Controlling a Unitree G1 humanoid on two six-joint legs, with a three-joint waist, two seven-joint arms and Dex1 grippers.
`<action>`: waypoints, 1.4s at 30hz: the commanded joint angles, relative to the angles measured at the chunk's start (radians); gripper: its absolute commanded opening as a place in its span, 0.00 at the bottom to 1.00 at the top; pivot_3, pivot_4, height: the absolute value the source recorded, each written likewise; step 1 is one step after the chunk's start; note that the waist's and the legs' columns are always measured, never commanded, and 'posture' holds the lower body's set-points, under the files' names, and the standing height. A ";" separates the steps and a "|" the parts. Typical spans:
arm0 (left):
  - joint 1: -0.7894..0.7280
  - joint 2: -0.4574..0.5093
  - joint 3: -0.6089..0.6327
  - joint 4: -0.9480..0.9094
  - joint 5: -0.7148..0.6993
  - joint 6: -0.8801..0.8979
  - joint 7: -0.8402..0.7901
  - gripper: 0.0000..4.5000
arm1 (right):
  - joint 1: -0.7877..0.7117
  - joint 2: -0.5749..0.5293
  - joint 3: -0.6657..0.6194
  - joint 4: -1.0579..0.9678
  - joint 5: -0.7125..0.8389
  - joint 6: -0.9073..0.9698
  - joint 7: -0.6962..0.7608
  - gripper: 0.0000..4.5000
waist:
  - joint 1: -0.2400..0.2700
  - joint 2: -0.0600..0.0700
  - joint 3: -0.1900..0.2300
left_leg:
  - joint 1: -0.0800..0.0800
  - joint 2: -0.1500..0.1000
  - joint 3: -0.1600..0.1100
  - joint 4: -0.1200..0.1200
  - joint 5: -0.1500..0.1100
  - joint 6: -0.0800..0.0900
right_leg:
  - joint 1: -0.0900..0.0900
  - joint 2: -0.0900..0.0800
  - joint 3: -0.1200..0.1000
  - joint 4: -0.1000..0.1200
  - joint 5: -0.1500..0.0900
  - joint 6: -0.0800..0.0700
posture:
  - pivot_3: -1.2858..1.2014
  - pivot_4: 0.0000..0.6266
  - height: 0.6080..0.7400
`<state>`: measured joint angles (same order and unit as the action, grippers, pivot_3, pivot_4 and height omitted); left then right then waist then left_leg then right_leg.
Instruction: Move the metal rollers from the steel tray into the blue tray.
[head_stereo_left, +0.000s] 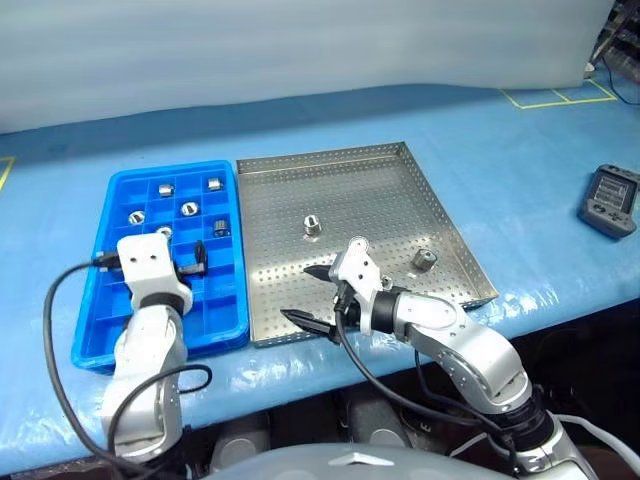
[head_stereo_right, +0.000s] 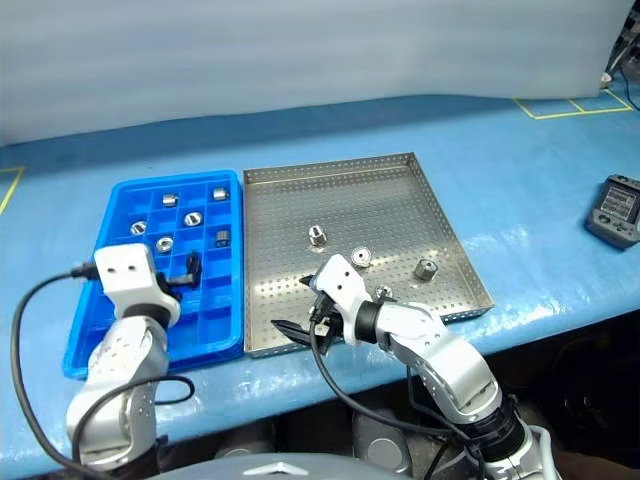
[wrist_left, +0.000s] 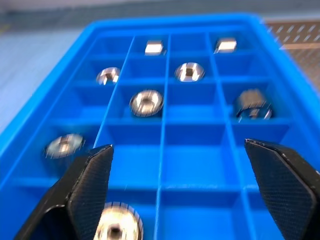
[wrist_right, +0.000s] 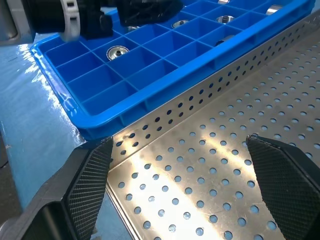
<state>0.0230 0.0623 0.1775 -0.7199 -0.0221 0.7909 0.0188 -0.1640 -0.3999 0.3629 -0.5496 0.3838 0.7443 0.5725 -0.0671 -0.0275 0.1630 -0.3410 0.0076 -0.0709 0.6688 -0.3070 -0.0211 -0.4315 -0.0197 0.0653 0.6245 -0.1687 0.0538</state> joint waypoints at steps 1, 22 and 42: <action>-0.091 0.049 -0.021 0.053 -0.047 -0.070 -0.083 1.00 | 0.010 0.001 -0.026 -0.035 0.000 -0.012 -0.016 1.00 | -0.001 0.000 0.000 | 0.000 0.000 0.000 0.000 0.000 0.000 | 0.000 0.000 0.000 0.000 0.000 0.000 | 0.49 0.24 1.00; -0.473 0.078 -0.209 0.662 -0.180 -0.002 -0.312 1.00 | 0.083 0.002 -0.062 -0.097 -0.011 -0.002 -0.104 1.00 | -0.076 0.000 0.000 | -0.001 -0.001 0.000 0.000 0.000 0.000 | 0.000 0.000 0.001 -0.001 0.001 0.002 | 0.43 0.24 1.00; -0.441 0.079 -0.238 0.689 -0.167 -0.018 -0.298 1.00 | 0.081 0.004 -0.055 -0.094 -0.014 -0.004 -0.109 1.00 | -0.105 0.000 0.000 | -0.001 -0.001 0.000 -0.001 0.000 0.000 | -0.001 0.000 0.002 -0.001 0.001 0.003 | 0.44 0.24 1.00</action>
<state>-0.4176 0.1405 -0.0521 -0.0037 -0.1956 0.7941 -0.2822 -0.0729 -0.3987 0.3158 -0.6082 0.3639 0.7508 0.4592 -0.1719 -0.0274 0.1631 -0.3419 0.0071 -0.0707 0.6683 -0.3070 -0.0210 -0.4321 -0.0196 0.0671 0.6238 -0.1676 0.0564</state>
